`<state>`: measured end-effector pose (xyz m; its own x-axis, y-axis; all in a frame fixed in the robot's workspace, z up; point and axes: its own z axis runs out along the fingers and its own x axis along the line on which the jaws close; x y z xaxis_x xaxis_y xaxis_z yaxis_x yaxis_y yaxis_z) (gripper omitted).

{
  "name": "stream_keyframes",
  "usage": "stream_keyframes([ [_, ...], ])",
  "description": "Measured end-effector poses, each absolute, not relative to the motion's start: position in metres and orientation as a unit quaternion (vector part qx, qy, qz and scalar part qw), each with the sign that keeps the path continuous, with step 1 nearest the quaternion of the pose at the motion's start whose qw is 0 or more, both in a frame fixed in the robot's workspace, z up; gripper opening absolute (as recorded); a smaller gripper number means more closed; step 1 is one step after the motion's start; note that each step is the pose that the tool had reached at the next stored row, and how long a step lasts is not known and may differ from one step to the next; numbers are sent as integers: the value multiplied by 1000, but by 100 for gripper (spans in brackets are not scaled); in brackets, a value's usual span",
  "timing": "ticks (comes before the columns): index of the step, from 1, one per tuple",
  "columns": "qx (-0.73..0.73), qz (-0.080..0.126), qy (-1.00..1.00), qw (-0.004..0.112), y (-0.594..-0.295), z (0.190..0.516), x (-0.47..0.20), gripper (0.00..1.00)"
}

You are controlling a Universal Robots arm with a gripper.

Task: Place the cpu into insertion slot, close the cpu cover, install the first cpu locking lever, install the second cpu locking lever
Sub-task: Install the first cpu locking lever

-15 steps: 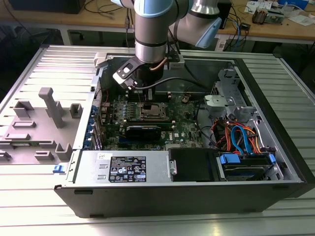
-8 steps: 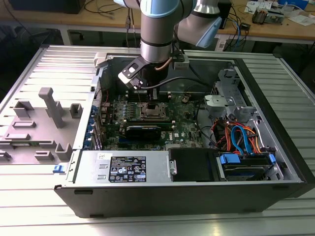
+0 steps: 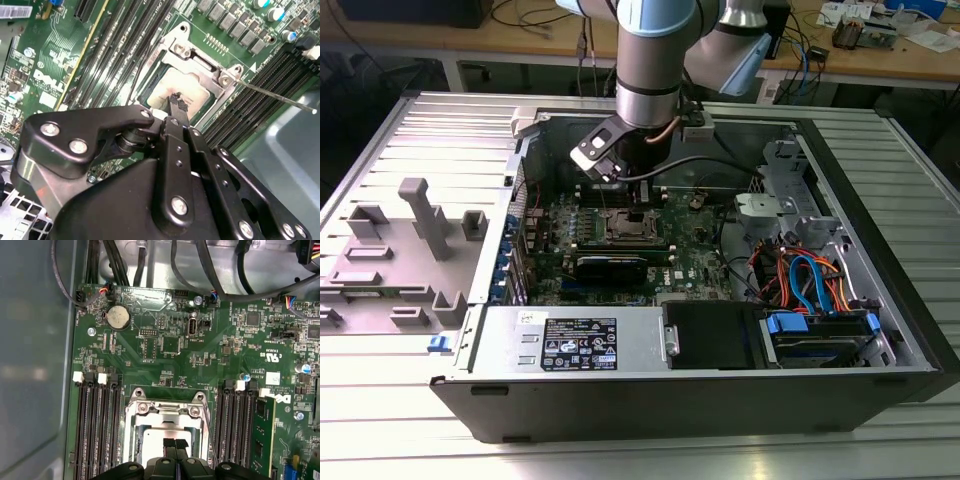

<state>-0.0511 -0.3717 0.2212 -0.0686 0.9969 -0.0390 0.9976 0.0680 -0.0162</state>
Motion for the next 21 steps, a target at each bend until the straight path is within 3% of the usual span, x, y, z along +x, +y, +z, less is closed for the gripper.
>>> stream_keyframes([
  [21,666,-19,745,9,-372,221,-49,11],
])
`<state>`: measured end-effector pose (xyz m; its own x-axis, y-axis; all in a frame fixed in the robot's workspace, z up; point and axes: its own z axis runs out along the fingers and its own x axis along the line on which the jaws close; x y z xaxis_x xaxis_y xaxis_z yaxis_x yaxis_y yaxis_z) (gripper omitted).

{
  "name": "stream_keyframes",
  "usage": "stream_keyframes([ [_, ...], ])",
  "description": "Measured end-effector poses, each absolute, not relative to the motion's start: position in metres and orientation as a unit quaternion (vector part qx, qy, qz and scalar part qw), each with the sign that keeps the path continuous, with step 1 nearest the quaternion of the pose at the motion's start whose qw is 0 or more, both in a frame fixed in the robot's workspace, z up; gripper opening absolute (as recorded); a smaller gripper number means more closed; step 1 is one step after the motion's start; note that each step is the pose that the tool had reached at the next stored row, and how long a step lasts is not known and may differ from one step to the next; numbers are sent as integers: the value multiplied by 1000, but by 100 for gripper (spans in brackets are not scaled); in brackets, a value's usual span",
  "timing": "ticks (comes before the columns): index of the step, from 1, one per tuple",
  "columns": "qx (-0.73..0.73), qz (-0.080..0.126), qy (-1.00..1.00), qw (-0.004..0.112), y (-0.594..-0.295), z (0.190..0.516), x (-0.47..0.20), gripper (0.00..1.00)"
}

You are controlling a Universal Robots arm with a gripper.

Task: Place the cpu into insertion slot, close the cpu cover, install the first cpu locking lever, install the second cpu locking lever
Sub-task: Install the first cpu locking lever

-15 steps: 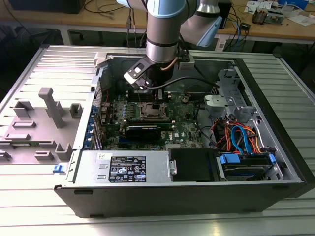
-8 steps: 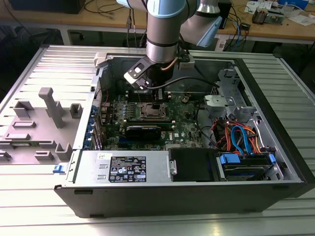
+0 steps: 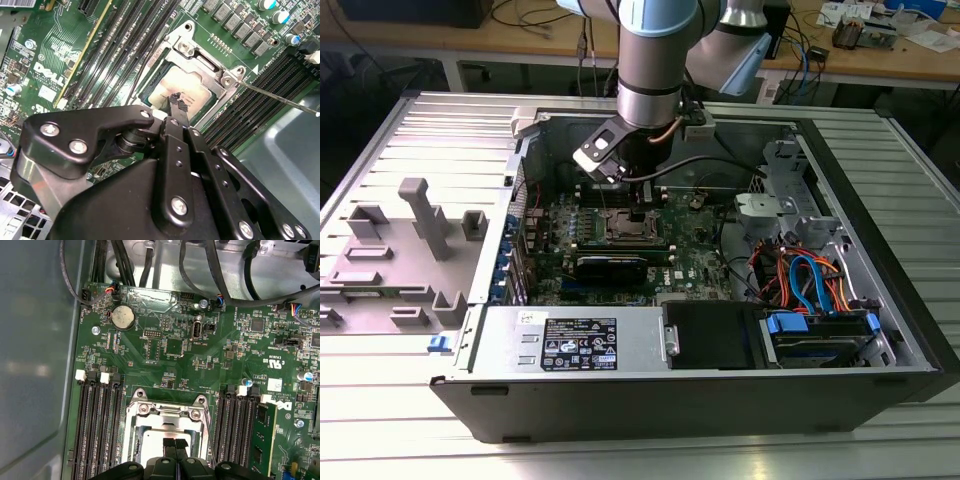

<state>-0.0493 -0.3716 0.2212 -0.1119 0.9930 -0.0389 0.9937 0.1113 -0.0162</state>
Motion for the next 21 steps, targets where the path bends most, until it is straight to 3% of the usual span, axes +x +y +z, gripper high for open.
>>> stream_keyframes([
  [6,666,-19,746,9,-372,223,-49,11],
  [13,665,-19,746,9,-372,260,-49,11],
  [21,605,-18,796,11,-372,260,-49,11],
])
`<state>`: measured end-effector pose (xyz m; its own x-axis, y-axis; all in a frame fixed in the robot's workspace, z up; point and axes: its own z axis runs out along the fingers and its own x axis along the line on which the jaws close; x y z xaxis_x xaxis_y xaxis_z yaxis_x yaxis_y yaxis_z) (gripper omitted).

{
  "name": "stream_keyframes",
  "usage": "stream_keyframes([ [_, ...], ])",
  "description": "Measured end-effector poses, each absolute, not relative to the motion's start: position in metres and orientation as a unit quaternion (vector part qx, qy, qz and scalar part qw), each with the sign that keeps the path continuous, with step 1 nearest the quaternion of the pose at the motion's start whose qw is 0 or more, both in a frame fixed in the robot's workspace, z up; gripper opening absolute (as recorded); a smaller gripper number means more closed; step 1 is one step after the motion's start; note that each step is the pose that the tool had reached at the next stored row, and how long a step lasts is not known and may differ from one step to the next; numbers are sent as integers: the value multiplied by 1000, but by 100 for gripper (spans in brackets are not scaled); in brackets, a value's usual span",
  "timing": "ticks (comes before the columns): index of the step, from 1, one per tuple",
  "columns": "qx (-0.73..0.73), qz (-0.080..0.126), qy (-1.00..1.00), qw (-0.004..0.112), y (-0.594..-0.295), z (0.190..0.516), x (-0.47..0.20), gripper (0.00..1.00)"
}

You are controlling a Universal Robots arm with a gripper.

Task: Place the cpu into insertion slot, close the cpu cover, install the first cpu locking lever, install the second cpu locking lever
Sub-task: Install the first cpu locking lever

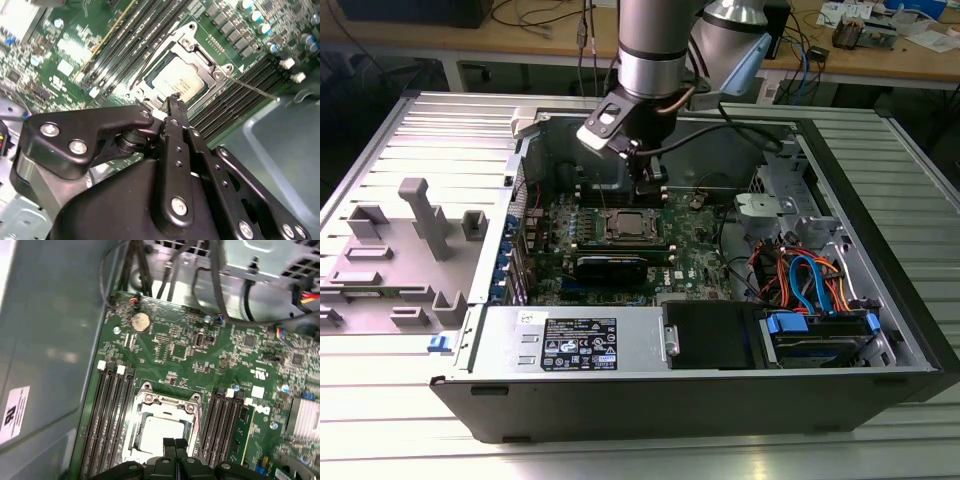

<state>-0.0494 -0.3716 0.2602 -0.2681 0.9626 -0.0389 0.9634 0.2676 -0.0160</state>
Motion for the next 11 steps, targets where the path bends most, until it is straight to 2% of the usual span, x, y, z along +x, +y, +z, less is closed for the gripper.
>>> stream_keyframes([
  [11,515,-17,857,13,-372,260,-49,11],
])
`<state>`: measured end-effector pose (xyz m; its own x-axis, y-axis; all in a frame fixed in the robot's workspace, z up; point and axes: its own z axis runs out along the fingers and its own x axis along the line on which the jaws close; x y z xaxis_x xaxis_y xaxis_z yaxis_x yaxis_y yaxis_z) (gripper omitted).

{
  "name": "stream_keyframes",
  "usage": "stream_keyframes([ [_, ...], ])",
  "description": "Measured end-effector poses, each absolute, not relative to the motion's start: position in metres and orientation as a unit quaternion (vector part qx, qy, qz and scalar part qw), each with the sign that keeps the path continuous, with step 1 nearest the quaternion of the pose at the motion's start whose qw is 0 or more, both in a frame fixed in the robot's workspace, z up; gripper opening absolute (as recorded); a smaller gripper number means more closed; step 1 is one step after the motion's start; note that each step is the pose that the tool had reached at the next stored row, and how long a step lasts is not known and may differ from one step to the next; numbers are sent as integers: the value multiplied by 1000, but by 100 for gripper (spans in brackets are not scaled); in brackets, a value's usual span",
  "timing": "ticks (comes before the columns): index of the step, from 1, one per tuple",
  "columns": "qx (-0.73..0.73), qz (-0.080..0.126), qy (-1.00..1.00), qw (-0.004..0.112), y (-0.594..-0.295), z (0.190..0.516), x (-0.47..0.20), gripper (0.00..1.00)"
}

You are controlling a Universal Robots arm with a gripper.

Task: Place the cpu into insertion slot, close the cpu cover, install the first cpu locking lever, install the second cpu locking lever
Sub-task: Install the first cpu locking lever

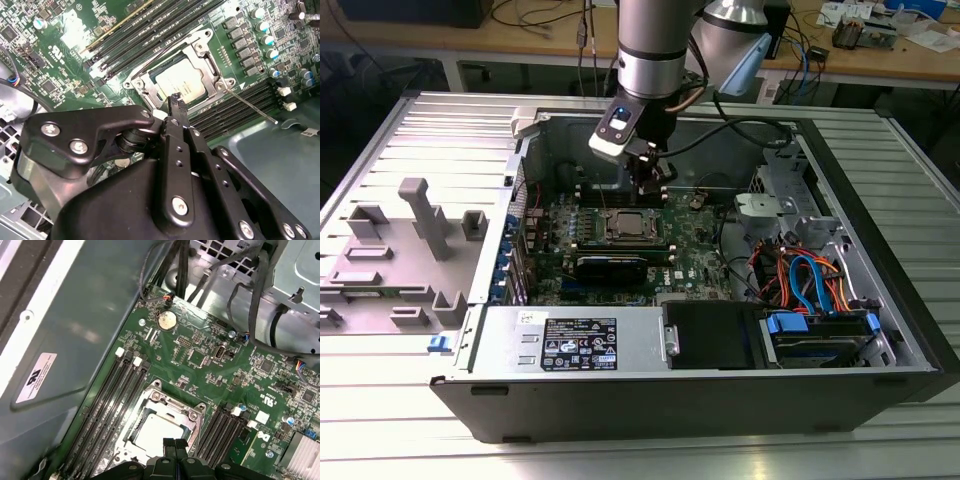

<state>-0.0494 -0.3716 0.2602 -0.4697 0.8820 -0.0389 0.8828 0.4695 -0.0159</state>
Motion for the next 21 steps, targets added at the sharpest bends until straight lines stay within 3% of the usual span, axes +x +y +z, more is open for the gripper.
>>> stream_keyframes([
  [21,468,-16,884,13,-372,260,-50,11],
])
